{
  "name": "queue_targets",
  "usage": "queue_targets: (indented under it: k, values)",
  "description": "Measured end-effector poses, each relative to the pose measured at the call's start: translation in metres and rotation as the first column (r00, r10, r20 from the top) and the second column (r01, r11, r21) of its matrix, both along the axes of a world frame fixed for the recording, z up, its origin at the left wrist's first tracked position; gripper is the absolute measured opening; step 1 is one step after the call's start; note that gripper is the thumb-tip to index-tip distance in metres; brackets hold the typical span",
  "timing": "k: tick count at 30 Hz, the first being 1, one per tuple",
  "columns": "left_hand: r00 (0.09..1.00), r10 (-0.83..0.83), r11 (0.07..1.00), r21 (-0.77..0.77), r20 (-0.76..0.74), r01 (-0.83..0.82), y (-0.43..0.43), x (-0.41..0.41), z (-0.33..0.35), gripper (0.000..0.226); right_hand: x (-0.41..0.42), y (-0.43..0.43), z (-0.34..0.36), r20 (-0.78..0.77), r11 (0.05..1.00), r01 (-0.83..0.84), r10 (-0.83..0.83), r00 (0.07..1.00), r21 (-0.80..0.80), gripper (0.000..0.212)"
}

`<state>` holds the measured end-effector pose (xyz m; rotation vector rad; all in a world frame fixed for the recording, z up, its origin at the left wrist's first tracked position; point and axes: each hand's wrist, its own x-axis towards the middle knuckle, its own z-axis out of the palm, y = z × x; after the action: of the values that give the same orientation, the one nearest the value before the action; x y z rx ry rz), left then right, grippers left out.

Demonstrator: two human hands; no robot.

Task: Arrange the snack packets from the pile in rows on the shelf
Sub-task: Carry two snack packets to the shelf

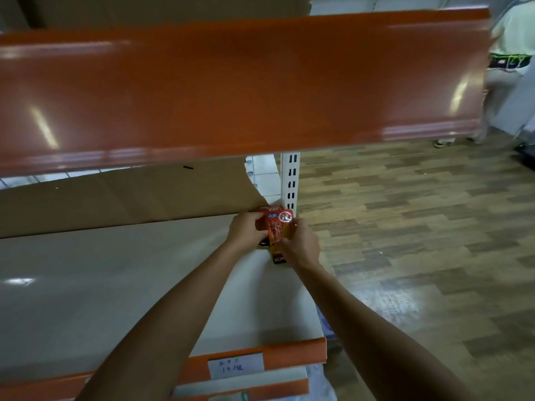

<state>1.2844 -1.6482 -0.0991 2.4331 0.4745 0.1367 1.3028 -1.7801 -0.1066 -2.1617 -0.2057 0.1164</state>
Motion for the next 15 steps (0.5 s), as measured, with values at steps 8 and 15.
queue_targets:
  k: [8,15]
  values:
    - [0.998,0.037,0.997,-0.067,0.048,-0.033,0.0058,-0.0048,-0.0022,0.036,0.0000,0.0101,-0.0031,0.087,0.975,-0.037,0.057,0.995,-0.220,0.035]
    - [0.995,0.064,0.994,-0.097,0.081,-0.056,0.0019,-0.0083,-0.0036,0.041,0.0024,0.0090,-0.0007,0.129,0.960,-0.051,0.089,0.988,-0.274,0.029]
